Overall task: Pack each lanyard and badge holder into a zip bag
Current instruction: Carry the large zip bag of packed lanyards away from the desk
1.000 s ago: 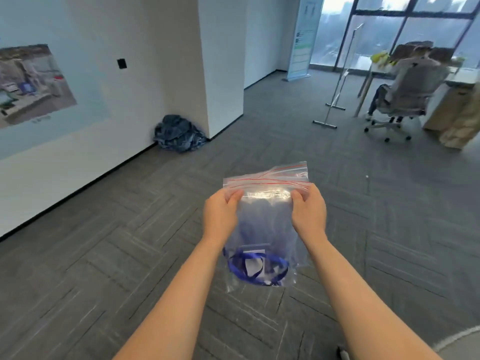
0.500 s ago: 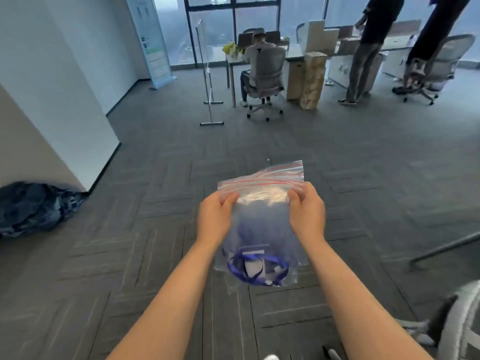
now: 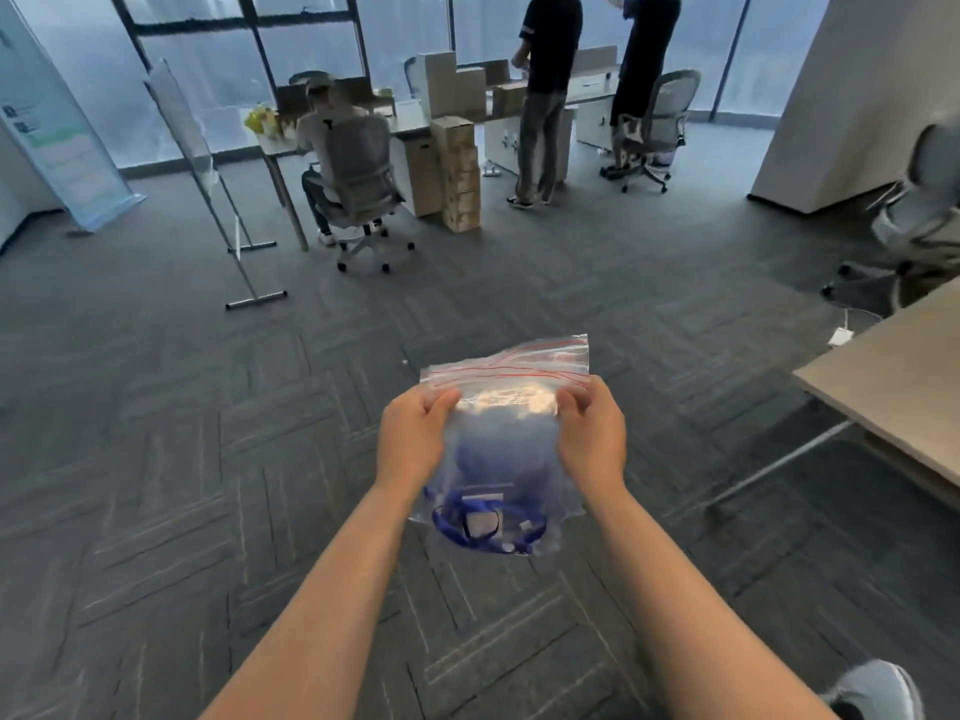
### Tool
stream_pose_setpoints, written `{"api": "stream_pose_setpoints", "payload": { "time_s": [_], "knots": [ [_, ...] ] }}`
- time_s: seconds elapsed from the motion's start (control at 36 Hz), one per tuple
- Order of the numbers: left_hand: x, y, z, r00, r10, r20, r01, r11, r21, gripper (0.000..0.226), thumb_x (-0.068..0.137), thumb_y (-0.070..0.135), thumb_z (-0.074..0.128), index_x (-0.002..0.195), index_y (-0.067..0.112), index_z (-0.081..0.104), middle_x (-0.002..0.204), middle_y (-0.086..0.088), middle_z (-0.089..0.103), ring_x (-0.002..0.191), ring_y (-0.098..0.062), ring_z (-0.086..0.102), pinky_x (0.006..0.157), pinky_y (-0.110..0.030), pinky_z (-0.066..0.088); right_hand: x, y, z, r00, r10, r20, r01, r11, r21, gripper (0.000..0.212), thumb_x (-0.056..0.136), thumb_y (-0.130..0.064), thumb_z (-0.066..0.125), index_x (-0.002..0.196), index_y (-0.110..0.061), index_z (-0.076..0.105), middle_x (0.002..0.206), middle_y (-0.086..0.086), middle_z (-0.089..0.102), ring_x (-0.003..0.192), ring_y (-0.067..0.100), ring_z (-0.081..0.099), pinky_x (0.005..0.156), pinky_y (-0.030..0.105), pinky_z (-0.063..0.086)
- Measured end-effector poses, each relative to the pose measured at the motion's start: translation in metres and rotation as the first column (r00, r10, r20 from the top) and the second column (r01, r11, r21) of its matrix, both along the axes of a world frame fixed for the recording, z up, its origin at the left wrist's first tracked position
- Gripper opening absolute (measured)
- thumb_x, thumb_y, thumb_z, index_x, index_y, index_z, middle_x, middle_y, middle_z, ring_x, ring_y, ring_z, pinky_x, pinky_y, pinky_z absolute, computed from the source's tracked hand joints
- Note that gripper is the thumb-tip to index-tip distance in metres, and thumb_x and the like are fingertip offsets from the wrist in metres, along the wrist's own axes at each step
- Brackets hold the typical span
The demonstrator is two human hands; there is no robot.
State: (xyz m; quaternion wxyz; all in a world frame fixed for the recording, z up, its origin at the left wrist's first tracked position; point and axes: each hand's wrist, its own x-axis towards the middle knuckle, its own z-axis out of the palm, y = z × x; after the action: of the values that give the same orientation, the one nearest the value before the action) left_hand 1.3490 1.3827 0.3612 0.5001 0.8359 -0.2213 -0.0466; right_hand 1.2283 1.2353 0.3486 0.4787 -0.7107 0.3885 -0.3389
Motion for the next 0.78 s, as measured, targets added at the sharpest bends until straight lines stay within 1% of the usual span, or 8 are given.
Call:
{"api": "stream_pose_setpoints", "payload": {
  "time_s": [0.06, 0.19, 0.28, 0.36, 0.47, 0.56, 0.67, 0.78],
  "knots": [
    [0.018, -0.039, 0.000, 0.998, -0.057, -0.001, 0.057, 0.998, -0.019, 0.038, 0.094, 0.027, 0.064, 0.062, 0.007, 0.059, 0.065, -0.005, 0.062, 0.063, -0.017, 0.051, 0.064, -0.034, 0.041, 0.010, -0.033, 0.001, 0.999, -0.042, -0.004, 0.042, 0.999, -0.014, 0.010, 0.097, -0.013, 0.054, 0.089, -0.014, 0.060, 0.077, -0.009, 0.063, 0.071, 0.010, 0.056, 0.056, 0.021, 0.035],
    [0.072, -0.140, -0.009, 0.982, -0.186, 0.015, 0.186, 0.980, -0.074, 0.037, 0.093, 0.027, 0.065, 0.060, 0.013, 0.058, 0.063, 0.003, 0.060, 0.061, -0.012, 0.050, 0.065, -0.033, 0.041, 0.038, -0.118, 0.002, 0.989, -0.148, -0.014, 0.148, 0.988, -0.036, 0.010, 0.096, -0.015, 0.056, 0.090, -0.012, 0.062, 0.081, -0.003, 0.067, 0.073, 0.008, 0.058, 0.056, 0.008, 0.038],
    [0.104, -0.203, -0.015, 0.962, -0.271, 0.016, 0.272, 0.956, -0.107, 0.036, 0.093, 0.029, 0.065, 0.069, 0.003, 0.064, 0.070, -0.007, 0.066, 0.065, -0.018, 0.056, 0.066, -0.032, 0.043, 0.057, -0.167, 0.004, 0.972, -0.229, -0.043, 0.227, 0.972, -0.053, 0.009, 0.096, -0.016, 0.056, 0.091, -0.012, 0.062, 0.083, -0.001, 0.068, 0.078, 0.013, 0.061, 0.062, 0.018, 0.041],
    [0.131, -0.266, -0.013, 0.926, -0.376, 0.005, 0.374, 0.920, -0.116, 0.035, 0.093, 0.030, 0.066, 0.072, 0.002, 0.067, 0.073, -0.012, 0.068, 0.062, -0.012, 0.053, 0.058, -0.021, 0.040, 0.075, -0.215, 0.008, 0.942, -0.333, -0.040, 0.331, 0.942, -0.054, 0.009, 0.096, -0.018, 0.057, 0.093, -0.013, 0.063, 0.085, -0.001, 0.068, 0.080, 0.015, 0.062, 0.066, 0.025, 0.045],
    [0.155, -0.349, -0.002, 0.870, -0.493, -0.013, 0.488, 0.864, -0.124, 0.022, 0.092, 0.029, 0.067, 0.080, 0.013, 0.075, 0.074, 0.005, 0.071, 0.068, -0.007, 0.061, 0.060, -0.014, 0.042, 0.090, -0.273, 0.017, 0.895, -0.445, -0.016, 0.445, 0.895, -0.033, 0.007, 0.098, -0.019, 0.058, 0.096, -0.016, 0.064, 0.086, -0.004, 0.067, 0.080, 0.011, 0.063, 0.068, 0.026, 0.048],
    [0.161, -0.408, 0.006, 0.826, -0.564, -0.021, 0.558, 0.821, -0.121, 0.016, 0.092, 0.029, 0.066, 0.081, 0.020, 0.074, 0.072, 0.015, 0.068, 0.066, 0.006, 0.058, 0.058, -0.008, 0.041, 0.094, -0.316, 0.023, 0.852, -0.523, -0.007, 0.523, 0.852, -0.022, 0.008, 0.098, -0.017, 0.057, 0.092, -0.016, 0.062, 0.083, -0.004, 0.066, 0.076, 0.007, 0.060, 0.063, 0.022, 0.042],
    [0.164, -0.488, 0.010, 0.773, -0.633, -0.034, 0.624, 0.770, -0.135, 0.019, 0.092, 0.029, 0.067, 0.073, 0.024, 0.069, 0.067, 0.016, 0.065, 0.062, 0.010, 0.054, 0.055, -0.006, 0.038, 0.093, -0.379, 0.025, 0.804, -0.595, 0.003, 0.595, 0.804, -0.010, 0.011, 0.097, -0.016, 0.056, 0.088, -0.017, 0.062, 0.082, -0.002, 0.066, 0.074, 0.006, 0.059, 0.060, 0.020, 0.039],
    [0.163, -0.570, 0.005, 0.734, -0.677, -0.045, 0.666, 0.731, -0.148, 0.015, 0.093, 0.029, 0.066, 0.080, 0.026, 0.071, 0.072, 0.019, 0.066, 0.067, 0.011, 0.057, 0.058, -0.004, 0.039, 0.092, -0.449, 0.017, 0.761, -0.648, 0.028, 0.649, 0.761, 0.004, 0.016, 0.097, -0.016, 0.056, 0.083, -0.024, 0.058, 0.083, -0.003, 0.066, 0.076, 0.006, 0.060, 0.062, 0.020, 0.039]
  ]
}}
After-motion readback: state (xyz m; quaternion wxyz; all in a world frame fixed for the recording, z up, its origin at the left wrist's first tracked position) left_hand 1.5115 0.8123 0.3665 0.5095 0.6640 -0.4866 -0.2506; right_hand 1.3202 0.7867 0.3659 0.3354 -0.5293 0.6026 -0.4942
